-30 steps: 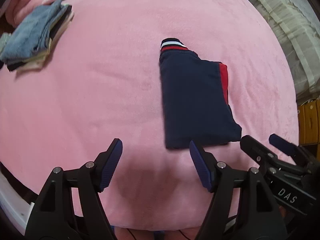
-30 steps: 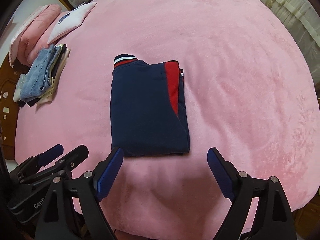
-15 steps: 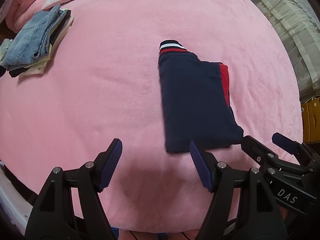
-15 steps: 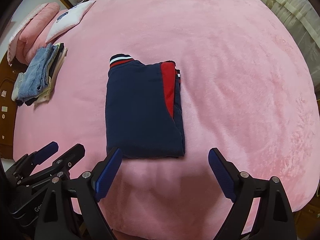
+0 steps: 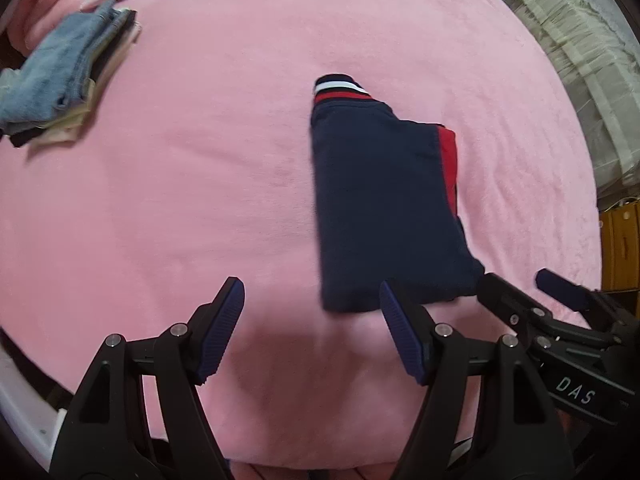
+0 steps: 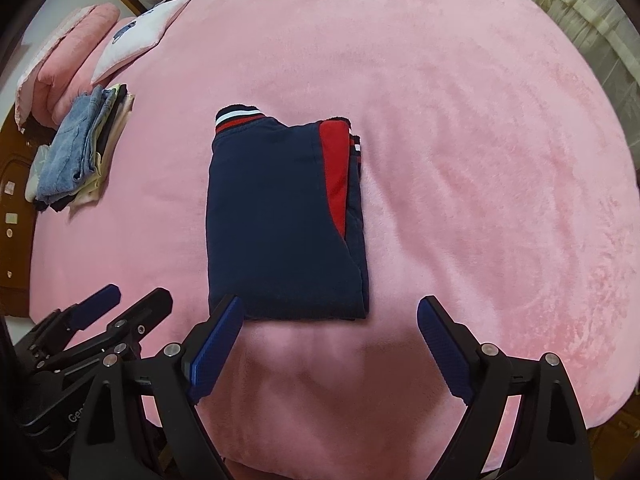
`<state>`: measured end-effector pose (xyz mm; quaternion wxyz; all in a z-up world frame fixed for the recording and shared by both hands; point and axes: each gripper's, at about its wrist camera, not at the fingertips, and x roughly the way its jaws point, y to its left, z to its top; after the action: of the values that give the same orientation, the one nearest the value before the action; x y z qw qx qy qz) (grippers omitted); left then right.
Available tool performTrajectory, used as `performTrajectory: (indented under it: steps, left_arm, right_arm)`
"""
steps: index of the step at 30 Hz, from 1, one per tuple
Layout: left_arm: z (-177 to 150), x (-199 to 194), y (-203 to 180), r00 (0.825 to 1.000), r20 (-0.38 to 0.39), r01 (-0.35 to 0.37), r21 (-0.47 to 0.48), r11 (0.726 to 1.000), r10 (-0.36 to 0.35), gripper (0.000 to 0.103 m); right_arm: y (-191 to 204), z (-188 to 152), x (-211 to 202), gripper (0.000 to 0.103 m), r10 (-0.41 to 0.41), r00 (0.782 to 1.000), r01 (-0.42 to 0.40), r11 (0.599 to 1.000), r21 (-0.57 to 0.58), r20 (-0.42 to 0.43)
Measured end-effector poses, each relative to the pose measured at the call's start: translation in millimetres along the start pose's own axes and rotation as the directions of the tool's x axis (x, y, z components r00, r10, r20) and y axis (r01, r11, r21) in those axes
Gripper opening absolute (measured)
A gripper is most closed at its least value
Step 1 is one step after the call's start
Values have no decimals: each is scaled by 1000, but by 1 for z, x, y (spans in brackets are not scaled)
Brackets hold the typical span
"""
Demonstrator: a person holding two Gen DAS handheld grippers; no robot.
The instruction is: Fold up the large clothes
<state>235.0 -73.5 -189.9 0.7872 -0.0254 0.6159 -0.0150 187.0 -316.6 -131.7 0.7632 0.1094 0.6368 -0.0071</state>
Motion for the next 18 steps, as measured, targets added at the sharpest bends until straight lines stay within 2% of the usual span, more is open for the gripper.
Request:
performTrajectory:
  steps: [3, 5, 7, 9, 12, 14, 17, 18]
  left_arm:
    - [6, 21, 4, 995, 7, 98, -30, 995, -98, 68]
    - [11, 38, 9, 985, -4, 172, -49, 984, -172, 68]
    - [17, 58, 15, 980, -27, 196, -69, 978, -199, 68]
    - [18, 77, 23, 967, -65, 236, -119, 964, -245, 68]
    - [19, 97, 35, 937, -62, 327, -181, 928, -343, 68]
    - [19, 108, 43, 906, -24, 406, -233, 884, -423, 67]
    - [22, 127, 48, 871, -11, 468, -285, 837, -491, 67]
    - [23, 132, 49, 866, -6, 478, -289, 829, -501, 67]
  right_arm:
    - [-13, 2, 18, 90, 112, 994, -112, 993, 25, -3]
    - [-30, 8, 36, 90, 231, 973, -231, 971, 56, 0]
    - [-47, 13, 57, 90, 338, 941, -337, 937, 95, 4]
    - [-63, 20, 80, 90, 399, 917, -393, 908, 145, -13]
    - [-80, 31, 110, 84, 441, 895, -421, 884, 202, -65]
    - [-84, 37, 125, 80, 493, 865, -468, 860, 204, -91]
    - [-84, 42, 139, 76, 541, 834, -518, 836, 182, -110]
    - [-84, 43, 142, 74, 555, 824, -533, 827, 179, -112]
